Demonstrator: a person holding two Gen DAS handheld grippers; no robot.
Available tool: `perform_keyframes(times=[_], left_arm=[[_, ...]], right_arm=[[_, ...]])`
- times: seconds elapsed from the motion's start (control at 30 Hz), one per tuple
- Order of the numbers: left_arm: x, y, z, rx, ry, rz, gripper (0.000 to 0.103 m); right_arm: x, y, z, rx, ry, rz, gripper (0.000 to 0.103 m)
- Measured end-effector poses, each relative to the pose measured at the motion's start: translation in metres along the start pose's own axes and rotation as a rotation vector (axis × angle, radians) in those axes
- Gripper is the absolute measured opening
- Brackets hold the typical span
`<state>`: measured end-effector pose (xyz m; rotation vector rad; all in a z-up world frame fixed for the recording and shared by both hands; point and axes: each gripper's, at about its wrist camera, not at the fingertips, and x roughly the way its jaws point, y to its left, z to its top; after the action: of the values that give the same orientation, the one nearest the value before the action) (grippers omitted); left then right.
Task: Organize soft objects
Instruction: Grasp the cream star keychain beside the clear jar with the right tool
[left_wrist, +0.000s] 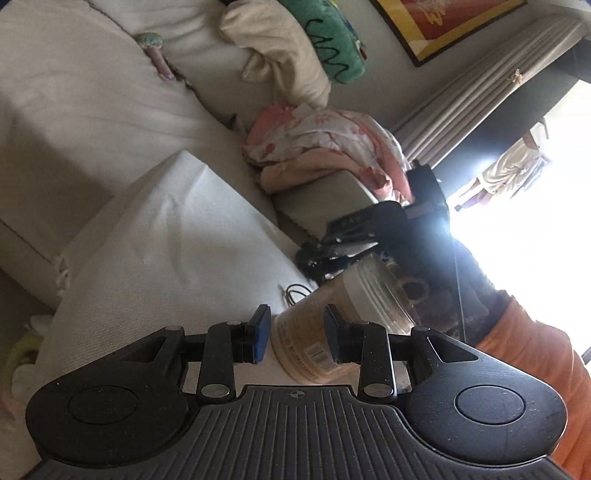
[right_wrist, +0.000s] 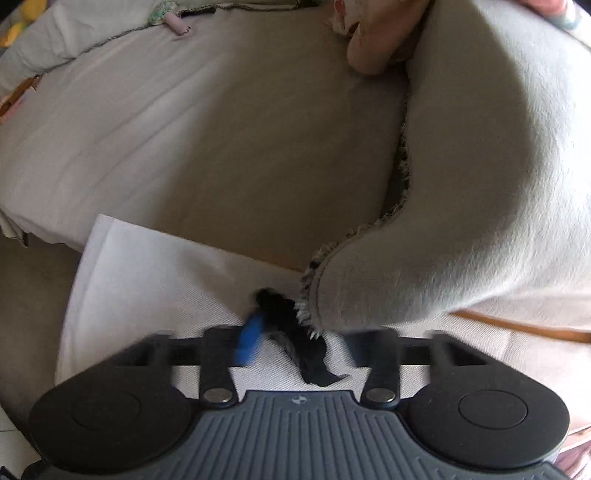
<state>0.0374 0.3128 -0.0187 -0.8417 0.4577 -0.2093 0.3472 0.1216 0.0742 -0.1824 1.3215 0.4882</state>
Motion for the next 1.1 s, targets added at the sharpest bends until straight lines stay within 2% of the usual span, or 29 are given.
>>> perform_keyframes(times=[0.07,0.17,0.23,0.33,0.4,0.47,0.5,0.53,0.6,0.67,0.83,0.87,0.9,0.93,0.97,1.0,1.03,1.1], left_arm=[[0.0,0.0,0.0,0.0,-0.005,0.006,0.035],[0.001,-0.001,-0.001,0.003,-0.002,0.018,0.035],[0.003,-0.002,-0.001,0.009,0.001,0.031,0.035],[0.005,-0.004,-0.001,0.019,0.004,0.05,0.035],[0.006,-0.003,-0.002,0.023,0.006,0.065,0.035],[0.007,-0.002,-0.001,0.023,0.009,0.078,0.035],[0.007,-0.002,-0.001,0.024,0.009,0.084,0.035],[0.007,-0.002,-0.002,0.025,0.006,0.088,0.035],[0.007,-0.002,-0.002,0.03,0.001,0.09,0.035],[0.007,-0.003,-0.002,0.036,-0.001,0.09,0.035],[0.004,-0.011,-0.003,0.082,-0.017,0.064,0.035],[0.003,-0.012,-0.003,0.09,-0.017,0.064,0.035],[0.004,-0.013,-0.004,0.095,-0.016,0.066,0.035],[0.005,-0.013,-0.004,0.095,-0.011,0.066,0.035],[0.006,-0.012,-0.004,0.094,-0.006,0.066,0.035],[0.005,-0.011,-0.003,0.092,-0.003,0.063,0.035],[0.005,-0.011,-0.003,0.089,-0.003,0.061,0.035],[0.003,-0.011,-0.002,0.083,-0.013,0.049,0.035]], right_arm=[[-0.019,-0.001,-0.007,-0.017,-0.044,0.029,0.031],[-0.07,-0.003,-0.031,-0.07,-0.154,0.068,0.031],[-0.112,-0.002,-0.059,-0.138,-0.241,0.104,0.031],[-0.159,0.0,-0.114,-0.253,-0.31,0.202,0.031],[-0.173,-0.001,-0.152,-0.331,-0.302,0.262,0.032],[-0.17,-0.001,-0.181,-0.378,-0.243,0.291,0.033],[-0.164,0.0,-0.192,-0.392,-0.2,0.305,0.038],[-0.157,0.001,-0.2,-0.404,-0.161,0.319,0.047],[-0.147,0.001,-0.205,-0.41,-0.129,0.316,0.05],[-0.142,0.003,-0.203,-0.433,-0.154,0.28,0.05],[-0.149,-0.001,-0.197,-0.477,-0.322,0.19,0.05],[-0.152,0.001,-0.194,-0.488,-0.367,0.159,0.05],[-0.153,0.007,-0.188,-0.519,-0.404,0.092,0.05],[-0.151,0.013,-0.184,-0.553,-0.421,0.01,0.045],[-0.148,0.017,-0.175,-0.569,-0.416,-0.042,0.039],[-0.143,0.02,-0.163,-0.568,-0.378,-0.048,0.031],[-0.136,0.021,-0.15,-0.578,-0.321,-0.033,0.028],[-0.123,0.032,-0.138,-0.706,-0.24,-0.028,0.028]])
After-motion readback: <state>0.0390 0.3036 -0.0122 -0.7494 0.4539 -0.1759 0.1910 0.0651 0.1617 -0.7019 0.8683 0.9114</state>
